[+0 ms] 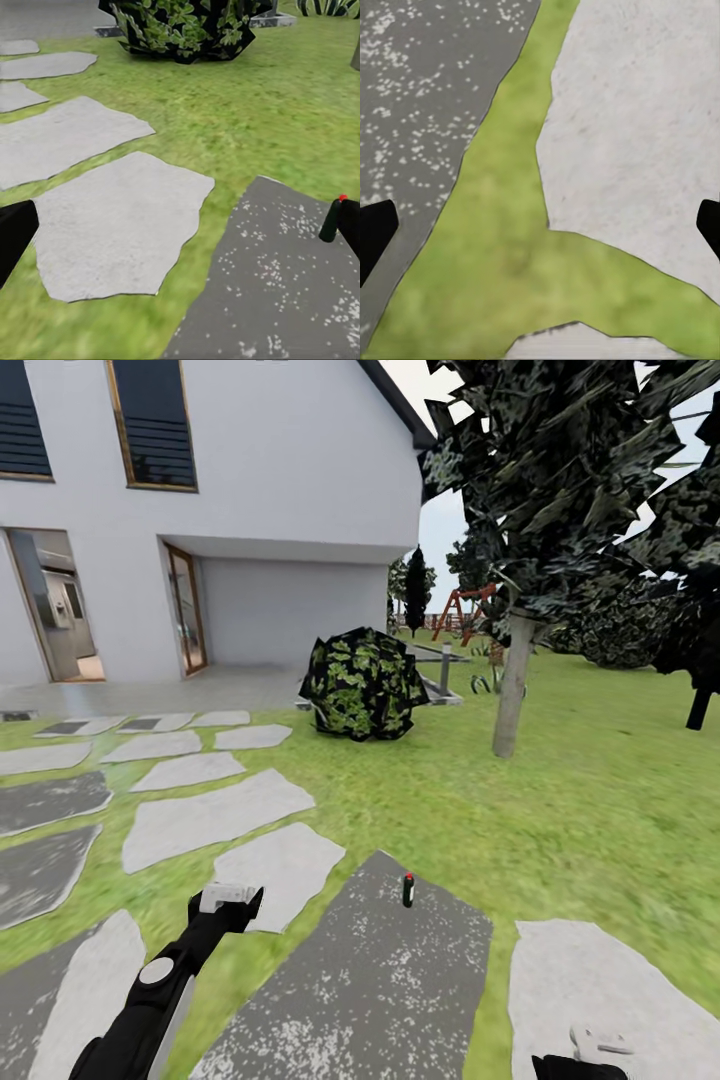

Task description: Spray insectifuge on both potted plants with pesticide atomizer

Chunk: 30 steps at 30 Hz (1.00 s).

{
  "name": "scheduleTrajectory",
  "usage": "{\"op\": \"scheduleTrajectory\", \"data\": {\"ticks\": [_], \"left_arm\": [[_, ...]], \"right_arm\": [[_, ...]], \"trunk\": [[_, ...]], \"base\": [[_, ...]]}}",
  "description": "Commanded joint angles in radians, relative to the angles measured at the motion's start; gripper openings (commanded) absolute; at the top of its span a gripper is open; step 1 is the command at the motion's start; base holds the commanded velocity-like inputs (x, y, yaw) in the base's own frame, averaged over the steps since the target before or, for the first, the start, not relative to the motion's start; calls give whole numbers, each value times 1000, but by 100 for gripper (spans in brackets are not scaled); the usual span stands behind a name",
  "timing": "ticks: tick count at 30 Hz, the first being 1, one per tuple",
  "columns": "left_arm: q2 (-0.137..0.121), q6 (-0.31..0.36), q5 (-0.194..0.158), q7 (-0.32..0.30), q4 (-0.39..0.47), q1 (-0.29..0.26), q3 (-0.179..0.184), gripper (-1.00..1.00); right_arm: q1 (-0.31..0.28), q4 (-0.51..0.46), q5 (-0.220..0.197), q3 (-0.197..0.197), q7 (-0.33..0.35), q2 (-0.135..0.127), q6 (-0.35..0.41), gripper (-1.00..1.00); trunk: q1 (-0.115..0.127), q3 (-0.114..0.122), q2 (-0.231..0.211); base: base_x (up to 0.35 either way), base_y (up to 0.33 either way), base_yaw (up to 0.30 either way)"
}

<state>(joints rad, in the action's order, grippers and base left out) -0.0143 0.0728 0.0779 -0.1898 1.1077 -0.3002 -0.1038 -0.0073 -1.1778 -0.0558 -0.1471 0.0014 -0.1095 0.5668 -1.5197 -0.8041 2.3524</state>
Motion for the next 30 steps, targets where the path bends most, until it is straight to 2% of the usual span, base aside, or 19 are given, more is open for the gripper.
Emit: {"op": "scheduleTrajectory", "data": {"ticks": [1,9,25,30], "left_arm": [[1,4,8,-7,1,0,-3,100],[1,4,9,-7,1,0,-4,100],[1,5,9,-7,1,0,-3,100],[3,5,7,-7,-1,0,-2,100]], "right_arm": [[0,-2,-6,-1,0,0,5,100],[0,-51,-6,-3,1,1,7,100],[0,-59,-7,-5,1,1,9,100],[0,-59,-9,-6,1,0,36,100]], "trunk": [[0,-1,1],[0,-1,1],[0,-1,1],[0,-1,1]], "base": [[0,316,0],[0,318,-53],[0,324,-270],[0,324,-280]]}}
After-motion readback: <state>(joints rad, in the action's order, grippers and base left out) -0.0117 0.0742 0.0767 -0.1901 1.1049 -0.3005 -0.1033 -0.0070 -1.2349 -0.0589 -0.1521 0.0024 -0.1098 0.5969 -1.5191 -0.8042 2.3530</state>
